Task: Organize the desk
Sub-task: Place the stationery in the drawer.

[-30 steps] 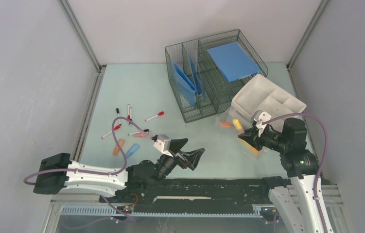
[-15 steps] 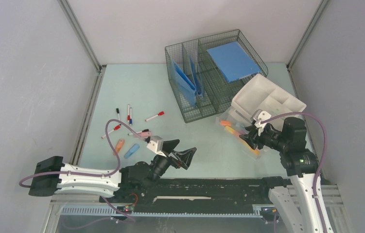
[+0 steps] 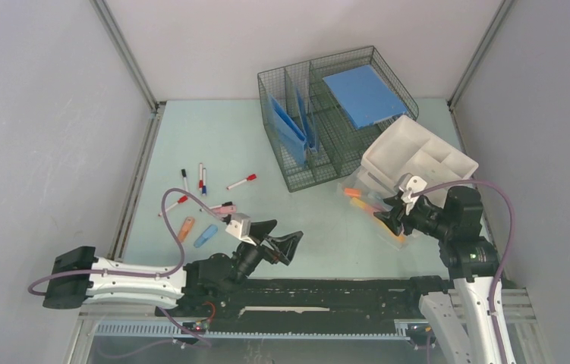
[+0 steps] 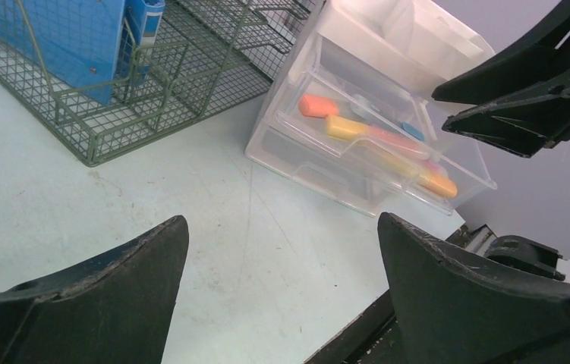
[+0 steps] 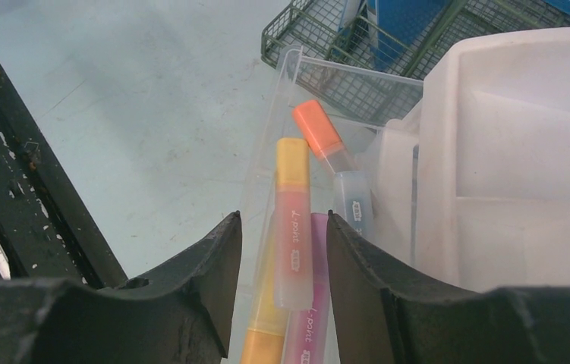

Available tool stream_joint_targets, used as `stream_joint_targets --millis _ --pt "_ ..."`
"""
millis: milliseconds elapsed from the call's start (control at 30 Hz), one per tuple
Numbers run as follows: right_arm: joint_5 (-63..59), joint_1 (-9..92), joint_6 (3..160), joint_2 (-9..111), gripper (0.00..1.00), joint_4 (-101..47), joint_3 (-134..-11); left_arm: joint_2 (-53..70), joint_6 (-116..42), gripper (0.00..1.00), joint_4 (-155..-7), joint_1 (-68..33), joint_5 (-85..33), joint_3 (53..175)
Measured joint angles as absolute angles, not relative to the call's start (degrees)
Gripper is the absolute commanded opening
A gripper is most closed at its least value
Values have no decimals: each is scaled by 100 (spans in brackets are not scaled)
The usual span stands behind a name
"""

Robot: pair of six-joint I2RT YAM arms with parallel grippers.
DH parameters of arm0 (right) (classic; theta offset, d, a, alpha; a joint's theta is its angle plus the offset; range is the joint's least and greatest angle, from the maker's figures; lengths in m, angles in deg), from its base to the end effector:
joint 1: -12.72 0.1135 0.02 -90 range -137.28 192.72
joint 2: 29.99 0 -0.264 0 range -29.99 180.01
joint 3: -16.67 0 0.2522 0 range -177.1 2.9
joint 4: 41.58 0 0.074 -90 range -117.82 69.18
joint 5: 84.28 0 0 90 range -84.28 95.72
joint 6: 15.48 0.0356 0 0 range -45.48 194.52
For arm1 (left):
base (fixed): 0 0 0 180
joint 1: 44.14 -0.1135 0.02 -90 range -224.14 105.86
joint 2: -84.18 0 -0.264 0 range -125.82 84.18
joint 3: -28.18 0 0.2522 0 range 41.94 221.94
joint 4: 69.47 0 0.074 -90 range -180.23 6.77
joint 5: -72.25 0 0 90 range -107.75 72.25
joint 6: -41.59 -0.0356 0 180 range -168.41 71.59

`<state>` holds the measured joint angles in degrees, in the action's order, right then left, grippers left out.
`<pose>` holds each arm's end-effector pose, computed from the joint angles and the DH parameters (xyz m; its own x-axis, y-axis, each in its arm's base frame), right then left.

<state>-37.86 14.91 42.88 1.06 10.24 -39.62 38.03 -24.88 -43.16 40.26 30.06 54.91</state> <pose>0.1102 0.0288 0.3126 -0.0430 -0.3819 -0.9232 -0.7826 0.5873 -0.2065 0.0431 -0.1688 0.2318 -0.2274 -0.4279 -0.8747 0.5517 0.6836 -0.4778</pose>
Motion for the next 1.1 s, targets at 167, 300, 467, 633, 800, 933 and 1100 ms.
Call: stream_joint_targets --millis 167,300,467,633,800,933,1100 --pt "-3901 1459 4288 79 53 1051 -3960 4050 -2259 100 -4442 3827 2958 5349" --pt "-3958 1456 4288 60 54 1062 -3962 4360 -1966 100 -4729 3530 2797 5229" --pt "-4019 1456 4291 60 55 1064 -3960 4784 -1575 100 -5282 2966 2471 5163" --pt "-4557 1386 4374 221 60 1289 -4110 5346 -1275 100 -6200 2301 2099 5181" --pt "-5337 1362 4293 353 61 1741 -4545 5827 -1212 100 -7642 1936 1962 5570" --pt "-5482 1657 4188 471 61 1960 -4740 5938 -1214 100 -8346 1836 1979 5981" --pt "-5464 2182 4017 652 62 2218 -4742 5726 -1137 100 -8934 1536 1988 6206"
